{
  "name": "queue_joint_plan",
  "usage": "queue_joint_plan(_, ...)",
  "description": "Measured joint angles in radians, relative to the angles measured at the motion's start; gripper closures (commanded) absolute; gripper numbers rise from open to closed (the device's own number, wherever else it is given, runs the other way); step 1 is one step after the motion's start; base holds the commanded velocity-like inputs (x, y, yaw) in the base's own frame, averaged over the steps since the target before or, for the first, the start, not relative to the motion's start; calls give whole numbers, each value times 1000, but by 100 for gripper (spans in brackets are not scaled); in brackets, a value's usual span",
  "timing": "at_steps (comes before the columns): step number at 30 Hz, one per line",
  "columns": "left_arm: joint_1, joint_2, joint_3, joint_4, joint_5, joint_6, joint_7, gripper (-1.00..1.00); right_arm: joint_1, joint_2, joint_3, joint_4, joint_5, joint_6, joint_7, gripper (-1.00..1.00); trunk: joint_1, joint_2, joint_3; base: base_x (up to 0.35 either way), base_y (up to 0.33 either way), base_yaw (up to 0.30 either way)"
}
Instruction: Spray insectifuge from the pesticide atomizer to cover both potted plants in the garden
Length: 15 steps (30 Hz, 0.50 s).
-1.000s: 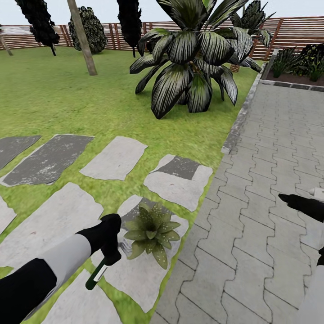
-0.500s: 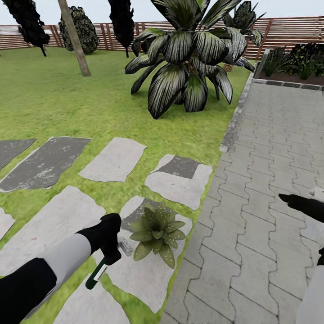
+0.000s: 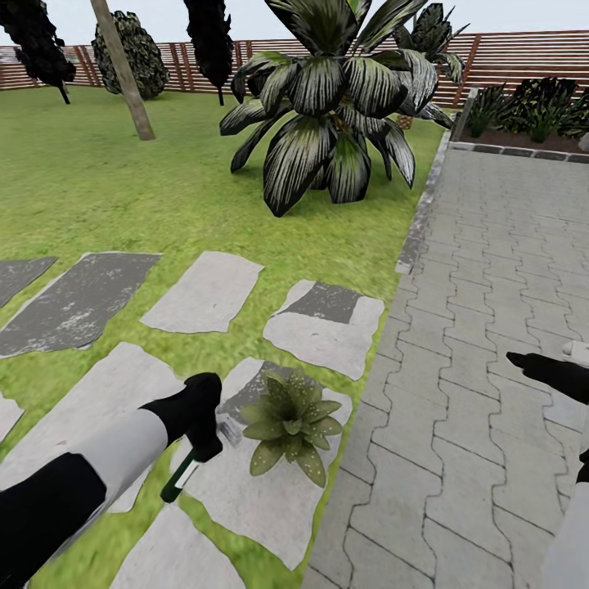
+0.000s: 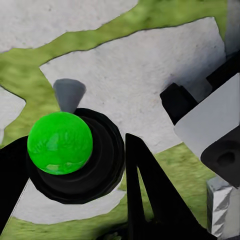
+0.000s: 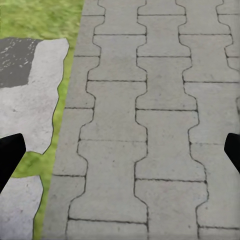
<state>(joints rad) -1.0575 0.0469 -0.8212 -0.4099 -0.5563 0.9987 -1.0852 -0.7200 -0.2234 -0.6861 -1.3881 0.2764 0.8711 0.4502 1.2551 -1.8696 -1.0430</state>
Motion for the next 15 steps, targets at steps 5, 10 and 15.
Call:
queue_joint_plan(5, -47, 0, -1, 0, 0, 1, 0, 100, 0, 0, 0, 1, 0, 0, 0, -100, 0, 0, 0, 0, 0, 0)
queue_joint_plan(10, -95, 0, -2, 0, 0, 2, 0, 100, 0, 1, 0, 1, 0, 0, 0, -100, 0, 0, 0, 0, 0, 0)
queue_joint_plan(15, -81, 1, -3, 0, 1, 3, -1, 100, 0, 1, 0, 0, 0, 0, 0, -100, 0, 0, 0, 0, 0, 0)
